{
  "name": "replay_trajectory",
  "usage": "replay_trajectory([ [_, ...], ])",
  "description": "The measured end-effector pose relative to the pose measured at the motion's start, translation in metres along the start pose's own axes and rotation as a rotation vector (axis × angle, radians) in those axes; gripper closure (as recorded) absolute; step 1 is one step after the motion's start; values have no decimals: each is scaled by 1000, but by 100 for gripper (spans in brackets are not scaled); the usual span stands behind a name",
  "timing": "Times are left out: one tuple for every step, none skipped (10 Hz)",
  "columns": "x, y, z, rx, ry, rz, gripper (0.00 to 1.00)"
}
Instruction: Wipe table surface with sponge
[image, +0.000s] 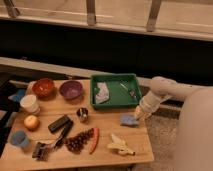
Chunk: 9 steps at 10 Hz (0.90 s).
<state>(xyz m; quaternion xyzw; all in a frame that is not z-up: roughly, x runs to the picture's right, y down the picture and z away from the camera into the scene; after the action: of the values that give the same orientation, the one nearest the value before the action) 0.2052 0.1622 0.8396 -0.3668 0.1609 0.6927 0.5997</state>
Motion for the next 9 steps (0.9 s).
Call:
replay_trajectory([
  [-6, 16, 8, -18, 2, -24, 100],
  [-9, 38, 19, -37, 15, -57, 100],
  [-8, 51, 25, -44, 23, -75, 100],
  [-6, 65, 31, -46, 33, -74, 100],
  [-4, 69, 33, -43, 39, -65, 100],
  [0, 70, 34, -36, 42, -47, 100],
  [5, 68, 33, -29, 46, -28, 100],
  [12, 58, 29, -9, 47, -2, 100],
  [18, 44, 23, 12, 46, 22, 100],
])
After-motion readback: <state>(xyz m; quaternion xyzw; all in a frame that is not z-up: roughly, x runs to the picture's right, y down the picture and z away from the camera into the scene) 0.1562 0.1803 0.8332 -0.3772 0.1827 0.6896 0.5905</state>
